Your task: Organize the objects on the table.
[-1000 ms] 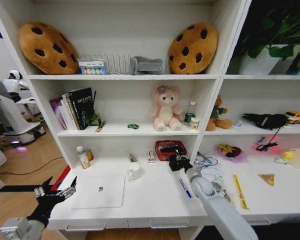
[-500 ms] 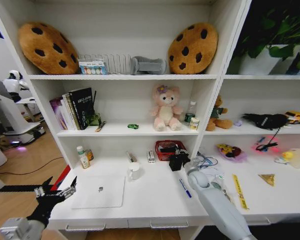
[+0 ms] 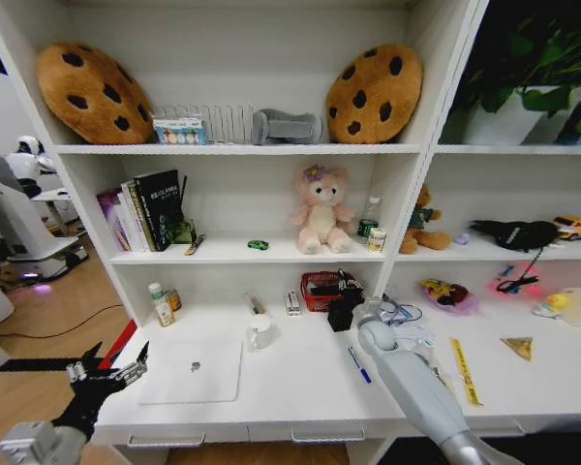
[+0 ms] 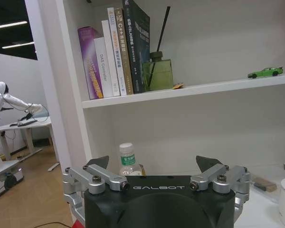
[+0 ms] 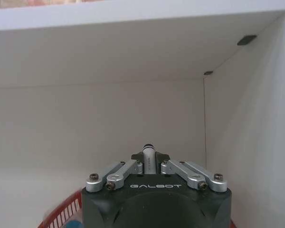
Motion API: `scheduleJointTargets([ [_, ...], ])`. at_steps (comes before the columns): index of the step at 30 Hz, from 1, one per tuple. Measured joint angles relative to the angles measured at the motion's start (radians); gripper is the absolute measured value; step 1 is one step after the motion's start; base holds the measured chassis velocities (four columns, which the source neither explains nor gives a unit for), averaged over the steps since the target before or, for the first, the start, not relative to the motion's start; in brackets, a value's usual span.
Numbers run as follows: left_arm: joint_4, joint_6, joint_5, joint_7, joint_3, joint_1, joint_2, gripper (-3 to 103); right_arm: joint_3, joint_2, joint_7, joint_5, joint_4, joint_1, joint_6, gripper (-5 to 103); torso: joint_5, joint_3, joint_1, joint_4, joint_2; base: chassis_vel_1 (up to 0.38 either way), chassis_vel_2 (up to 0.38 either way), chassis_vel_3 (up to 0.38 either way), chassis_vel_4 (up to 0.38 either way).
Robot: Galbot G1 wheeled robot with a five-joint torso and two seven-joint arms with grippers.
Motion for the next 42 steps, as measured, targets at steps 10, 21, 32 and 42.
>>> scheduleJointTargets([
  [10,0.000,0.000,0.000,0.000,0.000,0.000,0.000,100,-0.002,0.018,-0.002,-0.005,-0.030,0.012,0.000,12,-0.0001,0.000,0.000,0.0005,0.000,0.000,0.000,0.000,0.000],
  [21,0.000,0.000,0.000,0.000,0.000,0.000,0.000,100,-0.017,0.021,-0.014,-0.008,-0.068,0.050,0.005,12,-0.0002,0.000,0.000,0.0001,0.000,0.000,0.000,0.000,0.000],
  [32,0.000,0.000,0.000,0.000,0.000,0.000,0.000,100,-0.027,0.024,-0.032,-0.009,-0.078,0.064,0.007,43,-0.0001,0.000,0.000,0.0003,0.000,0.000,0.000,0.000,0.000],
  [42,0.000,0.000,0.000,0.000,0.000,0.000,0.000,100,-0.018,-0.013,-0.037,0.017,0.000,0.031,-0.005,76,0.0000,0.000,0.000,0.0000,0.000,0.000,0.000,0.000,0.000],
])
